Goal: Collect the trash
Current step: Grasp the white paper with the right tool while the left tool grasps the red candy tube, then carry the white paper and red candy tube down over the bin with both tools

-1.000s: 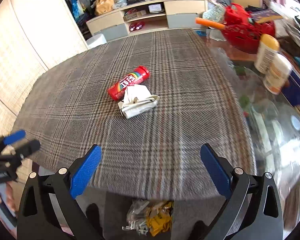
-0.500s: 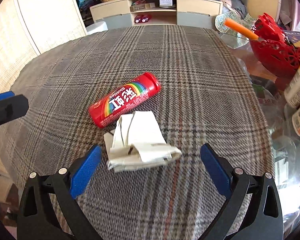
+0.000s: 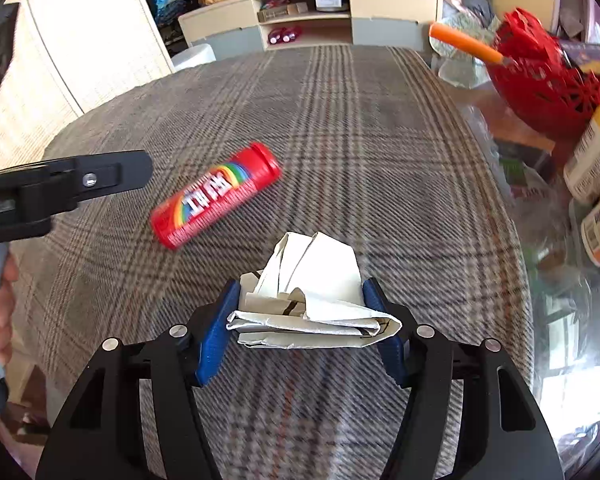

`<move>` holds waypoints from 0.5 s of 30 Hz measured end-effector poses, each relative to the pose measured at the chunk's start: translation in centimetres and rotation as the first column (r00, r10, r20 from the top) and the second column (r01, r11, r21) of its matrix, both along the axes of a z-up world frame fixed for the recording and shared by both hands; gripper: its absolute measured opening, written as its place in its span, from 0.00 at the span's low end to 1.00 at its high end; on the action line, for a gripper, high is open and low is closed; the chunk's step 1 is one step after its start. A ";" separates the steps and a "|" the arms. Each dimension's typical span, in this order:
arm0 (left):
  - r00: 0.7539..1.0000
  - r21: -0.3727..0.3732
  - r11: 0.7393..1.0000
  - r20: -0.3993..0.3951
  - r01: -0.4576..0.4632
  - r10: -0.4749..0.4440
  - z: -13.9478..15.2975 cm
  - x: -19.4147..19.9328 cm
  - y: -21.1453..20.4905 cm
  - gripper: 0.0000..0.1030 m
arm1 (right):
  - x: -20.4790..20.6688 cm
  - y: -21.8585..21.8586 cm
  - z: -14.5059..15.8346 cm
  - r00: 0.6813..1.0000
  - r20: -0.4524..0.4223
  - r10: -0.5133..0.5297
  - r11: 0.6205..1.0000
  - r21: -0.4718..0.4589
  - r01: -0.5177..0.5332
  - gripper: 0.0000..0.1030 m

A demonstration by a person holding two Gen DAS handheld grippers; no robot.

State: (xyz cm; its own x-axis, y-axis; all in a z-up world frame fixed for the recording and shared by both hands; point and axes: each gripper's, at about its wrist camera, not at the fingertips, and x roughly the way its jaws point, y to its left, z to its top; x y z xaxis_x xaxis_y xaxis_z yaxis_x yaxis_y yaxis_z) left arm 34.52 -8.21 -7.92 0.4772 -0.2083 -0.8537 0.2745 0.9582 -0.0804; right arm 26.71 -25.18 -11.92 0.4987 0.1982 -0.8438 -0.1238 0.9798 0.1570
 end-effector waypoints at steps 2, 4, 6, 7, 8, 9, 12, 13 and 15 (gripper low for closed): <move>1.000 0.009 1.000 -0.008 0.018 -0.018 -0.8 0.3 -0.9 0.89 | -0.8 -0.9 0.0 1.000 -0.024 0.005 1.000 0.000 -0.005 0.62; 0.999 0.015 0.999 -0.016 0.035 -0.035 -1.7 0.6 -1.6 0.85 | -1.7 -1.8 0.2 0.999 -0.046 0.013 1.000 0.023 -0.012 0.62; 0.998 0.010 0.999 -0.027 0.054 -0.053 -2.5 0.9 -2.2 0.78 | -2.3 -2.3 0.5 0.998 -0.053 0.015 0.999 0.044 -0.013 0.62; 0.998 0.012 0.998 -0.035 0.056 -0.055 -3.0 1.0 -2.5 0.70 | -2.6 -2.4 0.7 0.999 -0.050 0.013 0.999 0.046 -0.011 0.62; 0.997 0.014 0.998 -0.038 0.062 -0.061 -3.3 1.0 -2.7 0.66 | -2.5 -2.2 0.8 0.999 -0.045 0.011 0.999 0.046 -0.009 0.62; 0.997 0.008 0.997 -0.038 0.071 -0.071 -3.4 1.0 -2.8 0.60 | -2.6 -2.3 0.9 0.999 -0.039 0.009 0.999 0.048 -0.007 0.62; 0.996 0.027 0.996 -0.026 0.090 -0.089 -3.6 0.4 -3.4 0.50 | -2.7 -2.1 0.8 0.999 -0.037 0.002 0.998 0.067 0.000 0.62; 0.995 0.040 0.995 -0.015 0.095 -0.094 -3.6 0.2 -3.6 0.48 | -2.7 -1.9 0.9 0.999 -0.037 0.004 0.998 0.063 -0.001 0.62; 0.994 0.053 0.993 -0.003 0.109 -0.109 -3.6 -0.5 -3.8 0.44 | -3.1 -1.4 0.8 0.999 -0.038 0.016 0.998 0.056 -0.014 0.62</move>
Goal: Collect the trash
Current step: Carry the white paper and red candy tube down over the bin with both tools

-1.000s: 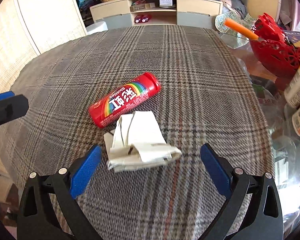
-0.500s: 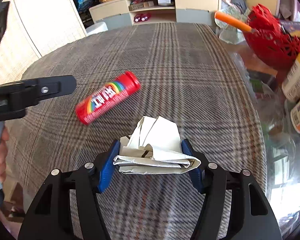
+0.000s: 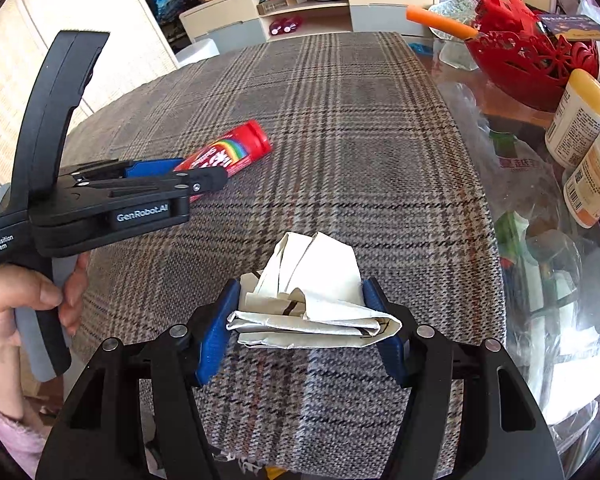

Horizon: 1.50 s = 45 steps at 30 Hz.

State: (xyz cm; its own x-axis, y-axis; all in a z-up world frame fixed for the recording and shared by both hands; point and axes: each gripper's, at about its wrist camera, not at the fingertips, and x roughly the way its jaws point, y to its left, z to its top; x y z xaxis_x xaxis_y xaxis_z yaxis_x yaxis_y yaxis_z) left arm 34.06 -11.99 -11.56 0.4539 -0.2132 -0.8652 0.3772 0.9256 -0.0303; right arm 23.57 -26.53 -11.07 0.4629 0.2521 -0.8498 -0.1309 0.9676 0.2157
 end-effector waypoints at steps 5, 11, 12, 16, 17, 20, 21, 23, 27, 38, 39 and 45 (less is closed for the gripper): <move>1.000 -0.010 1.000 -0.019 -0.004 0.003 0.3 -2.4 1.5 0.36 | -1.5 0.8 0.2 1.000 -0.011 0.023 1.000 -0.012 -0.023 0.62; 1.000 -0.006 1.000 -0.011 -0.018 0.018 1.0 -7.6 4.2 0.35 | -5.1 0.7 1.5 1.000 0.006 0.015 1.000 0.012 -0.015 0.62; 1.000 -0.013 1.000 -0.015 -0.017 0.017 1.2 -8.9 4.7 0.34 | -6.1 0.8 1.8 1.000 0.014 0.013 1.000 0.014 -0.014 0.62; 0.999 -0.035 0.999 -0.009 -0.035 0.035 1.9 -13.5 6.5 0.34 | -9.4 1.2 2.4 0.999 0.024 0.025 1.000 0.016 -0.026 0.62; 0.999 -0.039 0.998 -0.008 -0.038 0.038 2.0 -14.4 6.6 0.34 | -10.0 1.2 2.4 0.999 0.025 0.028 0.999 0.020 -0.029 0.62; 0.999 -0.054 0.998 -0.005 -0.042 0.042 2.4 -18.1 7.1 0.34 | -12.7 1.3 2.3 0.999 0.035 0.040 0.999 0.021 -0.041 0.62; 0.999 -0.058 0.997 -0.004 -0.042 0.041 2.5 -18.8 7.2 0.34 | -13.5 1.4 2.1 0.998 0.037 0.043 0.999 0.016 -0.044 0.62; 0.999 -0.073 0.996 -0.004 -0.045 0.045 2.7 -20.9 7.4 0.34 | -14.9 1.5 1.7 0.998 0.036 0.053 0.998 0.015 -0.054 0.62; 0.998 -0.102 0.993 -0.011 -0.063 0.062 2.2 -24.3 8.0 0.34 | -17.7 1.4 0.6 0.997 0.035 0.063 0.997 0.032 -0.064 0.62; 0.989 -0.161 0.983 -0.129 -0.089 0.069 -4.6 -29.6 7.5 0.32 | -21.6 2.3 -4.9 0.997 0.010 0.081 0.996 0.043 -0.081 0.62; 0.989 -0.155 0.984 -0.131 -0.089 0.069 -5.3 -29.6 7.3 0.32 | -21.7 2.6 -5.5 0.996 0.001 0.084 0.996 0.035 -0.084 0.62; 0.979 -0.125 0.987 -0.190 -0.097 0.073 -9.3 -28.9 6.8 0.32 | -21.4 4.2 -9.5 0.993 -0.066 0.097 0.995 -0.029 -0.100 0.62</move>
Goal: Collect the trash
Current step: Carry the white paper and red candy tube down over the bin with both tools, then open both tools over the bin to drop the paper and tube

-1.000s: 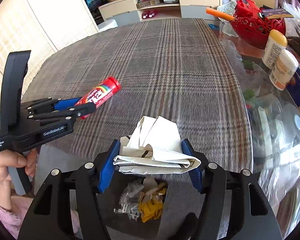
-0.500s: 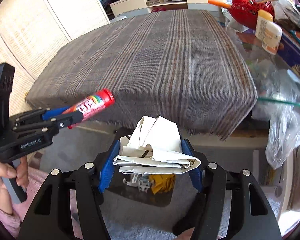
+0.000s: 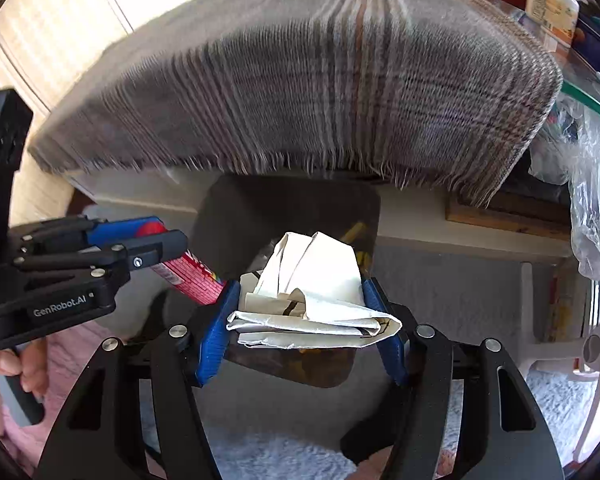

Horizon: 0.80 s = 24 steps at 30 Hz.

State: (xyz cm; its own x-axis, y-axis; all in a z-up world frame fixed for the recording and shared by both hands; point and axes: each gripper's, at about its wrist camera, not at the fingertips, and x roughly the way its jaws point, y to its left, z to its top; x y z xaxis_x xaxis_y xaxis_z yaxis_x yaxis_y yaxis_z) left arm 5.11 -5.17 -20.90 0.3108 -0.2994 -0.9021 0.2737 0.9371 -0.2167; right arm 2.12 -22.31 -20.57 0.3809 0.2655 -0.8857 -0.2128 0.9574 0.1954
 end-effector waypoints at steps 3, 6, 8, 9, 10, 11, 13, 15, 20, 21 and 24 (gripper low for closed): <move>1.000 0.007 1.000 -0.026 -0.007 0.007 -1.4 0.5 0.1 0.32 | 0.2 0.4 -1.5 0.999 -0.033 0.009 1.000 -0.003 -0.009 0.62; 0.999 0.014 1.000 -0.033 -0.008 0.008 -1.9 0.8 0.1 0.32 | 0.5 0.7 -2.2 0.998 -0.057 0.026 1.000 -0.015 -0.027 0.62; 0.999 0.010 1.000 -0.033 -0.010 0.010 -2.0 1.0 0.0 0.32 | 0.6 1.0 -2.6 0.997 -0.070 0.034 0.999 -0.015 -0.035 0.62; 0.999 0.009 1.000 -0.033 -0.009 0.009 -2.0 1.1 0.0 0.32 | 0.7 1.2 -2.7 0.996 -0.075 0.038 0.999 -0.013 -0.039 0.63; 0.999 0.009 1.000 -0.034 -0.008 0.009 -2.0 1.2 0.0 0.32 | 0.7 1.3 -2.8 0.995 -0.091 0.046 0.999 -0.012 -0.047 0.64; 0.999 0.008 1.000 -0.038 -0.009 0.010 -2.0 1.3 0.0 0.32 | 0.7 1.5 -2.9 0.994 -0.093 0.051 0.999 -0.014 -0.053 0.64; 0.999 0.000 1.000 -0.051 -0.014 0.014 -2.1 1.5 0.1 0.32 | 0.7 1.6 -2.9 0.994 -0.094 0.053 0.998 -0.020 -0.055 0.67; 0.998 0.004 1.000 -0.058 -0.019 0.019 -2.3 1.6 0.2 0.32 | 0.8 1.5 -3.1 0.993 -0.104 0.048 0.999 -0.016 -0.049 0.70; 0.999 0.011 1.000 -0.042 -0.024 0.024 -1.8 1.7 0.4 0.41 | 0.7 1.6 -3.2 0.994 -0.101 0.039 0.998 -0.036 -0.043 0.79; 0.999 0.015 0.999 -0.032 -0.029 0.029 -1.5 1.7 0.5 0.50 | 0.7 1.6 -3.2 0.994 -0.102 0.040 0.998 -0.043 -0.044 0.81; 0.999 0.025 0.999 0.008 -0.038 0.038 -0.4 1.5 0.8 0.56 | 0.3 0.5 -3.0 0.996 -0.092 0.015 0.997 -0.073 -0.022 0.88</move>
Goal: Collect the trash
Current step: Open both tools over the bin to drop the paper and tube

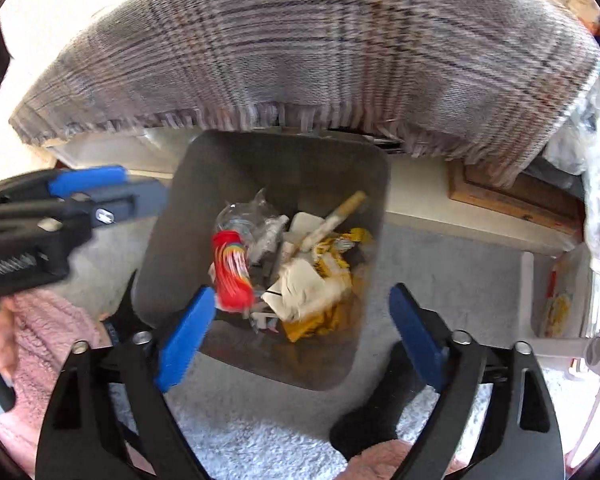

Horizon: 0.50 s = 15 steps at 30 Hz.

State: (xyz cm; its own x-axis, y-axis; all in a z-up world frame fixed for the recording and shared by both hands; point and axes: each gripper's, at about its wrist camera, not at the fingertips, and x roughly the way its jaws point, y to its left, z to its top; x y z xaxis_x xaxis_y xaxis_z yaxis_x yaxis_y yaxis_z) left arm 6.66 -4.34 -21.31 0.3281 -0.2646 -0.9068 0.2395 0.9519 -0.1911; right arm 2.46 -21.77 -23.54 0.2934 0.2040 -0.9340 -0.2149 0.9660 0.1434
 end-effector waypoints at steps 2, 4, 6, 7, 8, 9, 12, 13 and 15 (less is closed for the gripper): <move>1.000 -0.002 1.000 0.026 -0.009 0.009 1.0 -0.2 0.5 0.62 | -0.1 -1.2 0.3 0.999 -0.003 -0.034 0.999 0.001 0.034 0.88; 0.998 -0.006 1.000 0.063 -0.022 0.022 2.4 -0.6 1.0 0.71 | -0.3 -2.3 1.0 0.997 0.008 -0.071 0.997 -0.003 0.071 0.89; 0.994 -0.010 1.000 0.103 -0.024 0.025 4.0 -1.1 1.5 0.78 | -0.4 -3.3 2.2 0.994 0.038 -0.099 0.995 -0.005 0.100 0.95; 0.992 -0.010 1.000 0.125 -0.024 0.025 4.9 -1.3 1.6 0.81 | -0.5 -3.7 3.2 0.991 0.061 -0.115 0.993 -0.002 0.116 0.97; 0.987 -0.011 1.000 0.156 -0.026 0.027 6.2 -1.5 1.8 0.82 | -0.5 -4.1 4.4 0.988 0.084 -0.128 0.992 0.007 0.128 0.97; 0.981 -0.019 0.999 0.193 -0.030 0.033 7.7 -1.8 2.1 0.85 | -0.6 -4.4 5.5 0.986 0.101 -0.136 0.991 0.027 0.133 0.97; 0.949 -0.047 0.998 0.311 -0.040 0.053 12.1 -2.9 2.7 0.92 | -0.7 -4.9 9.4 0.974 0.159 -0.161 0.984 0.104 0.146 0.97; 0.934 -0.050 0.998 0.353 -0.044 0.059 13.6 -3.4 2.9 0.92 | -0.8 -5.1 11.1 0.966 0.195 -0.170 0.981 0.123 0.148 0.97; 0.907 -0.052 0.997 0.417 -0.048 0.065 15.8 -4.2 3.1 0.92 | -1.1 -5.5 14.3 0.945 0.273 -0.183 0.978 0.147 0.147 0.97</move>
